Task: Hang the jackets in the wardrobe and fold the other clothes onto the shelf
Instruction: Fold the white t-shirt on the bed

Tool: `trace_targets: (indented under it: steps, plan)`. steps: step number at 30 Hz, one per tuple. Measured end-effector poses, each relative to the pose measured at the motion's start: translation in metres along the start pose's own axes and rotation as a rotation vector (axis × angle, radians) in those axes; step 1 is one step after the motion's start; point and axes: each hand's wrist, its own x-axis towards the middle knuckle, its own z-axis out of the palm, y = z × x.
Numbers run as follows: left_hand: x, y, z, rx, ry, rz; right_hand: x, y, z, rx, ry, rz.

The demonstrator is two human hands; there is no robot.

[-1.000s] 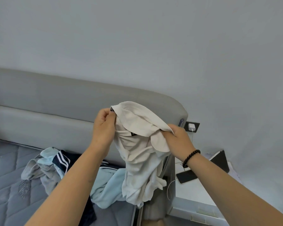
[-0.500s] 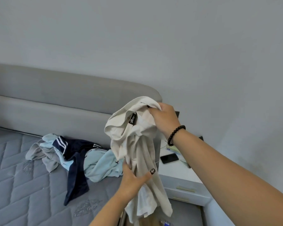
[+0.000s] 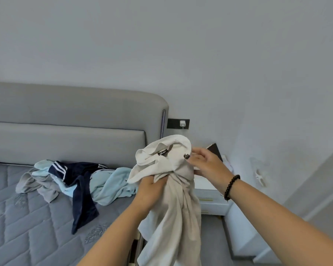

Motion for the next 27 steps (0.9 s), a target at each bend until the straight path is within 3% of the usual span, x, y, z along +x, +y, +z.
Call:
trace_targets:
  steps: [4, 8, 16, 21, 27]
  plan:
    - [-0.018, 0.020, -0.003, -0.116, -0.037, -0.098, -0.066, 0.054, 0.007, -0.239, 0.043, 0.095]
    - [-0.037, 0.036, -0.006, -0.252, -0.069, -0.167, -0.117, 0.084, 0.039, -0.292, -0.004, 0.142]
    - [-0.089, 0.045, -0.015, -0.395, -0.359, -0.117, -0.148, 0.073, 0.067, -0.367, 0.334, 0.023]
    - [-0.118, 0.026, -0.028, -0.014, -0.503, 0.017, -0.157, 0.047, 0.060, -0.336, 0.448, -0.088]
    - [-0.126, 0.019, -0.038, 0.306, -0.256, 0.225, -0.172, 0.038, 0.049, -0.418, 0.453, -0.081]
